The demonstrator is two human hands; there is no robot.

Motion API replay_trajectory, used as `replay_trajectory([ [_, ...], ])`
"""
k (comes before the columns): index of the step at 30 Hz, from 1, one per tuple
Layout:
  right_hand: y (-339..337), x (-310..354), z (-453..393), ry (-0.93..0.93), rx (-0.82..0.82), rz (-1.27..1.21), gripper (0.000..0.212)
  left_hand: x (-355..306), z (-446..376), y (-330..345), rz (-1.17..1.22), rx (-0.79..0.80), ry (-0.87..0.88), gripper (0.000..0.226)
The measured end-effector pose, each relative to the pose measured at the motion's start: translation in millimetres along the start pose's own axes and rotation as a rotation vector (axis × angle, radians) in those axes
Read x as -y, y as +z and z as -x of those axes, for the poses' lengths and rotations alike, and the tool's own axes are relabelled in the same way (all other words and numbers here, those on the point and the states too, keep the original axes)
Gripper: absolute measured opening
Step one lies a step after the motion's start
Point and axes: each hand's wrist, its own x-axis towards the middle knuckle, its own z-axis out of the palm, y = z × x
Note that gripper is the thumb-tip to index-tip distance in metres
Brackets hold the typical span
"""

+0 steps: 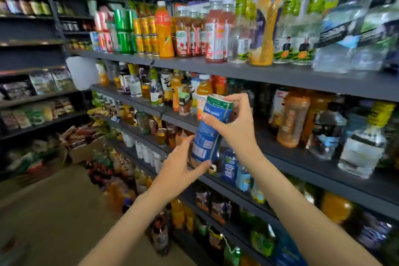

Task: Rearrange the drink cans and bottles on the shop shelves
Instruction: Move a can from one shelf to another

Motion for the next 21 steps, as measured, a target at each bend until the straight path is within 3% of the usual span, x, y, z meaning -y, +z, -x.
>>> replay_trajectory([
  [13,243,-104,-187,-0.055,0.024,-0.083,0.043,216,-182,-160,-0.300,-0.224,0.043,0.066],
  [17,344,-122,-237,-0.173,0.110,0.042,0.046,288,-226,-219,-0.251,-0.306,0.005,0.063],
  [21,430,-137,-279,-0.263,0.201,0.048,0.049,349,-255,-273,-0.038,-0.334,0.064,0.051],
])
